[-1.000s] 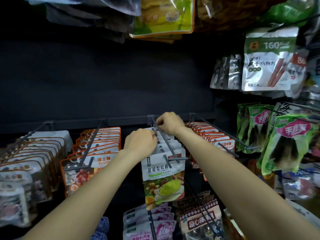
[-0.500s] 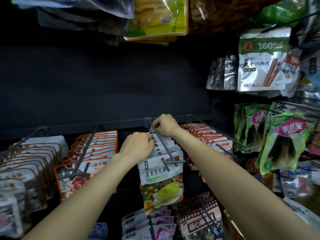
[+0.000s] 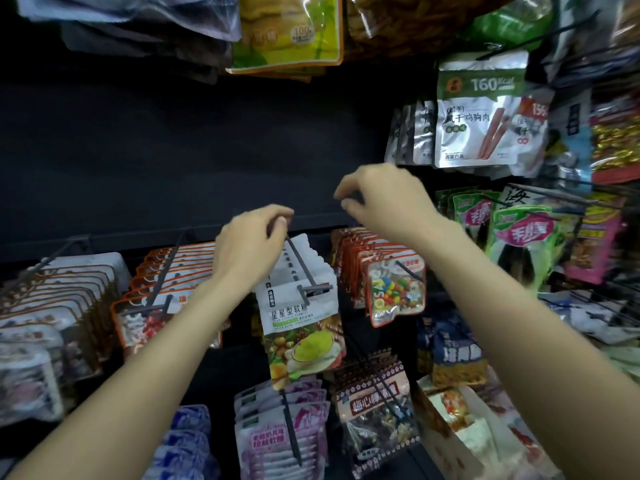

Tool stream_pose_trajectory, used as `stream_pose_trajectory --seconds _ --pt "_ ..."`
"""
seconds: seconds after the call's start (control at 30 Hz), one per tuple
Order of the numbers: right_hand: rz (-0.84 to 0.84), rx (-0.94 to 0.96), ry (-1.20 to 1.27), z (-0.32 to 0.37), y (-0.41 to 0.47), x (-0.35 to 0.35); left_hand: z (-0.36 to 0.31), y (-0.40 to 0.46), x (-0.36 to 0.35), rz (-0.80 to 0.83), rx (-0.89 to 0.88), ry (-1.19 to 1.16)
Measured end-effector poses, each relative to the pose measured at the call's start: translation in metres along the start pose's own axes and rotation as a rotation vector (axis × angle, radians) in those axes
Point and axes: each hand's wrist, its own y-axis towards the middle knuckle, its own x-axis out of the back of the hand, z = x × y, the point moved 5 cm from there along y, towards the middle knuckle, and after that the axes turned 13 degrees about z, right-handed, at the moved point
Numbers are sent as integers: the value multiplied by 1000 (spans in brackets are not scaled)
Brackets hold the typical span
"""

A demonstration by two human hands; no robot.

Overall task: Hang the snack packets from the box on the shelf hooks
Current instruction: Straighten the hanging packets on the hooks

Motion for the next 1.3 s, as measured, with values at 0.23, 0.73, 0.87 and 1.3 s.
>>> stream_pose_trajectory --seconds 0.23,0.73,0.87,1.3 --pt "-157 221 184 -40 -60 37 -54 -34 11 -50 -150 -194" --pt "83 -123 449 -148 -69 -94 -121 -13 -131 374 -18 119" --pt "184 -36 407 -146 -54 -124 -109 4 -158 392 -16 229" --pt "102 50 468 -146 -54 -127 -114 -5 -159 268 -123 184"
